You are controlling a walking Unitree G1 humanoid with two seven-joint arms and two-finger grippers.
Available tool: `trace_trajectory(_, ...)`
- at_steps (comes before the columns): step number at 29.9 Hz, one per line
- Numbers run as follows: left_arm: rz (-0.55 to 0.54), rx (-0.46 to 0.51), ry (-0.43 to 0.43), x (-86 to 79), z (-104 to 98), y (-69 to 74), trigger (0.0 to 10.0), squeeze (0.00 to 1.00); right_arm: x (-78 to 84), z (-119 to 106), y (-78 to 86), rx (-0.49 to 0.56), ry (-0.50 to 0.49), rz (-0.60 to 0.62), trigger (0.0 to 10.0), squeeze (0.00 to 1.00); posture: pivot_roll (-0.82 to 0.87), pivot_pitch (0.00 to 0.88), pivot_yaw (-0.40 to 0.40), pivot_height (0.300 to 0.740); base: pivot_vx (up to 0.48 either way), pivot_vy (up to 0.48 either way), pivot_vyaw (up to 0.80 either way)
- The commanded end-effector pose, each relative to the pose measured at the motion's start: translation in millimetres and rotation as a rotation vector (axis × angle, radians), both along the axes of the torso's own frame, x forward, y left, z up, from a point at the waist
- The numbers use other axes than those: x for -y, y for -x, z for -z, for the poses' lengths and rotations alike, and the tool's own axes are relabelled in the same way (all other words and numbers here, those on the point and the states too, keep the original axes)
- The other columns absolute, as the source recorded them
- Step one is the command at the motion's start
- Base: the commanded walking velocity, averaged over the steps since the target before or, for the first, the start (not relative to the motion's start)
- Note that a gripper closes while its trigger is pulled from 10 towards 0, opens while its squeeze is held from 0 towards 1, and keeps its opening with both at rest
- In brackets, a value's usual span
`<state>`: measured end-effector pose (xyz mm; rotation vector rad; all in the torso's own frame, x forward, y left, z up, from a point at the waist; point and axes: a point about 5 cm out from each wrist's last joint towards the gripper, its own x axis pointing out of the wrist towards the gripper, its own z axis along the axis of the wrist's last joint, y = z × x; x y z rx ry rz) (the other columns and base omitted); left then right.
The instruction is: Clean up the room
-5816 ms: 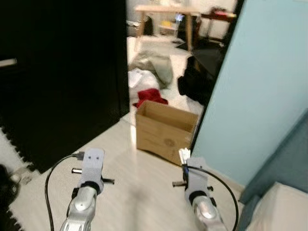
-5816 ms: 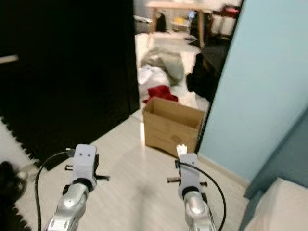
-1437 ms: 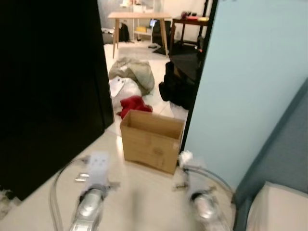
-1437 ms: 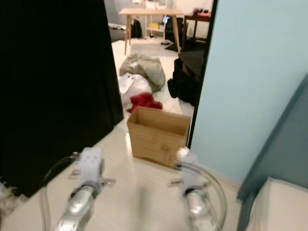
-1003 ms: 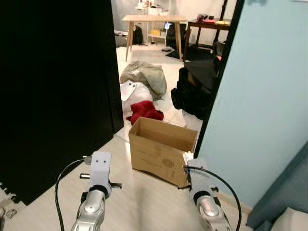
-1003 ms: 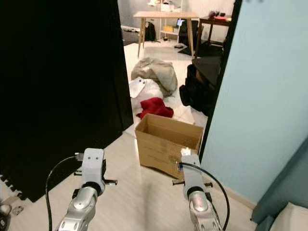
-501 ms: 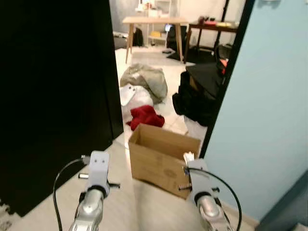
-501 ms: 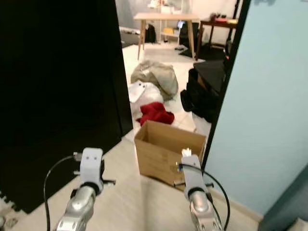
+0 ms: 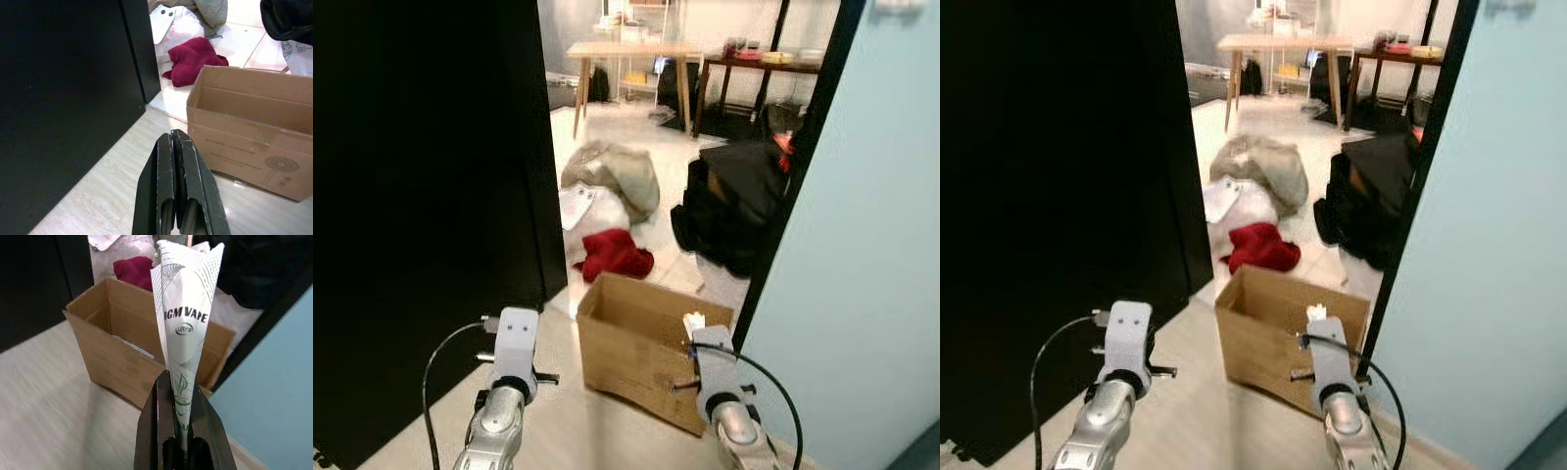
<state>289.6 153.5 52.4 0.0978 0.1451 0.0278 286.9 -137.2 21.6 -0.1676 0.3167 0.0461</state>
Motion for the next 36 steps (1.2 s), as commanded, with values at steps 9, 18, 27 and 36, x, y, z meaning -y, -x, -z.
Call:
trace_trajectory(9,-0.013,-0.006,-0.003,-5.5,0.8,1.7,10.0,0.0,-6.9,2.5,1.3,-0.008,-0.017,-0.023,10.0,0.0,0.08,0.001,-0.008,0.74,0.316,0.0,0.0)
trace_trajectory(18,-0.014,-0.005,-0.004,-6.8,0.3,1.6,10.0,0.0,-7.9,2.7,1.2,-0.007,-0.022,-0.035,10.0,0.0,0.08,0.003,-0.006,0.74,0.315,0.0,0.0)
trace_trajectory(27,-0.016,-0.004,-0.003,-7.0,0.4,1.9,10.0,0.0,-10.9,3.1,2.6,-0.008,-0.062,-0.052,10.0,0.0,0.08,0.003,-0.008,0.74,0.314,0.0,0.0)
trace_trajectory(36,-0.016,-0.004,-0.004,-7.1,-0.2,1.4,10.0,0.0,-12.6,2.8,2.2,-0.01,-0.081,-0.06,10.0,0.0,0.08,0.007,-0.007,0.74,0.31,0.0,-0.38)
